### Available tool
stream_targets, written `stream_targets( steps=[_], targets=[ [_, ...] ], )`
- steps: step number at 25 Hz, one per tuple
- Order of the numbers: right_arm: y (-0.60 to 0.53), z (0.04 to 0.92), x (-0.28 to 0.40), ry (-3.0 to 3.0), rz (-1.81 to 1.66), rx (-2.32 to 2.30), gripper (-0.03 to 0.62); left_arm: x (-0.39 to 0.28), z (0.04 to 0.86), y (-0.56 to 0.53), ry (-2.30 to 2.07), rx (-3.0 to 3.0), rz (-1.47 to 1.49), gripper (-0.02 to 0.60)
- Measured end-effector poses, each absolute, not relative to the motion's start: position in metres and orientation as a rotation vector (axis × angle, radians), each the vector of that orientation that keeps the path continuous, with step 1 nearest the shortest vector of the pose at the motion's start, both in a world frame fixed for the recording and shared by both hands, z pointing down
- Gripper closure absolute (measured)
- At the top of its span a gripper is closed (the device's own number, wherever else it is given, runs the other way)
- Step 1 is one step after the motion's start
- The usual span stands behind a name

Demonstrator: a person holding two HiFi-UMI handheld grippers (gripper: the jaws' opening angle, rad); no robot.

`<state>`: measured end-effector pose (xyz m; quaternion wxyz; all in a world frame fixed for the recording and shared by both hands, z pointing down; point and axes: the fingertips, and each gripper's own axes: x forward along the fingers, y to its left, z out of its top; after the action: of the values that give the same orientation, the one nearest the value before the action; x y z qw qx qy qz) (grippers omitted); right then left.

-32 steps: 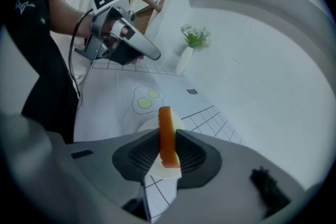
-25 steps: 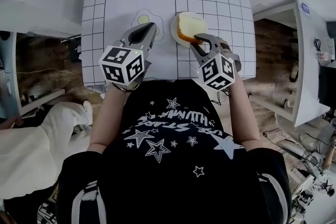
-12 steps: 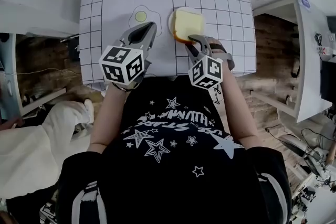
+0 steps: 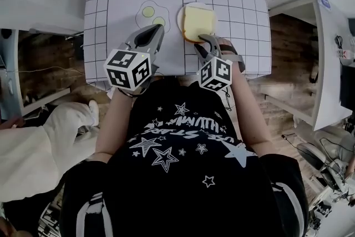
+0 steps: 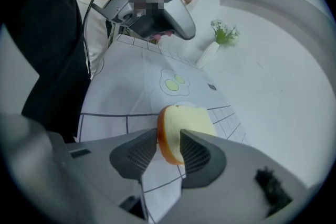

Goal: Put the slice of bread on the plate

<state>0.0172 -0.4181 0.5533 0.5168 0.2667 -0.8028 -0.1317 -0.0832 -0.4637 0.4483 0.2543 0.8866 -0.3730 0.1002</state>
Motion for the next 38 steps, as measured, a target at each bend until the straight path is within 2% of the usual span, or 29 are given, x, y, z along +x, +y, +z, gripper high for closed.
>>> stream_targets(
  steps=[11,24,33,38],
  targets=[
    [-0.410,0.518,0.041,-2.030,-0.287,0.785,0.453,-0.071,0.441,-0.442,-1.077,2.384,0.253,0.572],
    [-0.361,0.473,0.104,-2.159,-0.162,0.944,0.456,-0.020,0.422,-0.389,-1.112,2.421,0.230,0.572],
    [-0.291,0.447,0.131,-2.235,-0.216,0.934,0.537,0.018,0.420,-0.316,-1.142,2.425,0.230,0.572],
    [-0.254,0.420,0.139,-2.340,-0.286,0.933,0.559,0.031,0.422,-0.276,-1.180,2.408,0.233,0.572]
  ],
)
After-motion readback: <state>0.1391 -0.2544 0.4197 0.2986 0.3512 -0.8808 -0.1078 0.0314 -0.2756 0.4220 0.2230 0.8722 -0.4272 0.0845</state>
